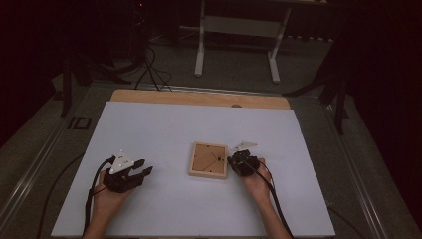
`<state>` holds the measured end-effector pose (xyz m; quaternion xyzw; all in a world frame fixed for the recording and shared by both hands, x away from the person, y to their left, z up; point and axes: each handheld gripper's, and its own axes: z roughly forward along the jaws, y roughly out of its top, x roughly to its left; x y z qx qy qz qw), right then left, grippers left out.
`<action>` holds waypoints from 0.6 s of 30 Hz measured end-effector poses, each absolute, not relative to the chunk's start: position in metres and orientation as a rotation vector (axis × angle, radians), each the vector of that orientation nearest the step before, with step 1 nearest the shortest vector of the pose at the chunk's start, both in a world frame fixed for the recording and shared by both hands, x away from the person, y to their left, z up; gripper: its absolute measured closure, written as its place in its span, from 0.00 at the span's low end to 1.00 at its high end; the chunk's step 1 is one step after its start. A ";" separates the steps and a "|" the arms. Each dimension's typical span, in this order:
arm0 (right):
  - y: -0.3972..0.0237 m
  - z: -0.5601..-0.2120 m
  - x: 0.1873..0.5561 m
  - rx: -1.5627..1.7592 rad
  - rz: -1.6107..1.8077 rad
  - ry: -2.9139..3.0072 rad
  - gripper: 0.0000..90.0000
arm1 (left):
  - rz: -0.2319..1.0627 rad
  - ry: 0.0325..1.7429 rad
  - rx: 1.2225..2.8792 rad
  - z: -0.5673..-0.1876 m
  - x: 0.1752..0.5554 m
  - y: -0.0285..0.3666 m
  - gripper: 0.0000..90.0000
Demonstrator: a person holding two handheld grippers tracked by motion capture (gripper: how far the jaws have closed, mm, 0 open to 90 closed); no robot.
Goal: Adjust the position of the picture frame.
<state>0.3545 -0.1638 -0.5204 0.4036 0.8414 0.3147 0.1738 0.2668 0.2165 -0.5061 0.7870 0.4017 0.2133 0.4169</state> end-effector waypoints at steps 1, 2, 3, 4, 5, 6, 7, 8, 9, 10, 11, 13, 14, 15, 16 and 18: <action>-0.164 -0.520 0.354 1.144 0.892 2.386 1.00 | 0.535 1.008 1.975 -0.506 0.267 0.216 0.65; -0.157 -0.523 0.357 1.144 0.898 2.388 1.00 | 0.536 1.007 1.976 -0.506 0.267 0.216 0.65; -0.155 -0.523 0.356 1.143 0.894 2.388 1.00 | 0.536 1.008 1.974 -0.506 0.267 0.217 0.65; -0.154 -0.522 0.354 1.138 0.891 2.389 1.00 | 0.537 1.010 1.972 -0.506 0.266 0.217 0.65; -0.154 -0.521 0.352 1.130 0.890 2.392 1.00 | 0.535 1.010 1.967 -0.506 0.266 0.217 0.65; -0.155 -0.518 0.348 1.114 0.899 2.395 1.00 | 0.535 1.011 1.964 -0.505 0.266 0.217 0.65; -0.156 -0.516 0.345 1.102 0.909 2.396 1.00 | 0.535 1.011 1.964 -0.505 0.266 0.217 0.65; -0.157 -0.511 0.338 1.077 0.909 2.396 1.00 | 0.537 1.010 1.963 -0.505 0.266 0.218 0.65; -0.157 -0.508 0.334 1.061 0.915 2.397 1.00 | 0.539 1.011 1.961 -0.505 0.265 0.218 0.65; -0.158 -0.503 0.326 1.032 0.933 2.401 1.00 | 0.540 1.011 1.961 -0.504 0.265 0.218 0.65; -0.159 -0.499 0.320 1.014 0.948 2.405 1.00 | 0.541 1.012 1.960 -0.504 0.265 0.218 0.65; -0.161 -0.496 0.309 0.978 0.968 2.429 1.00 | 0.542 1.013 1.958 -0.504 0.265 0.218 0.65; -0.161 -0.495 0.304 0.963 0.976 2.440 1.00 | 0.543 1.014 1.959 -0.504 0.265 0.218 0.65; -0.161 -0.495 0.304 0.963 0.976 2.440 1.00 | 0.543 1.014 1.959 -0.504 0.265 0.218 0.65; -0.162 -0.497 0.295 0.947 0.983 2.465 0.99 | 0.544 1.015 1.959 -0.504 0.265 0.218 0.64; -0.162 -0.503 0.288 0.932 0.968 2.484 0.98 | 0.546 1.015 1.960 -0.504 0.265 0.218 0.64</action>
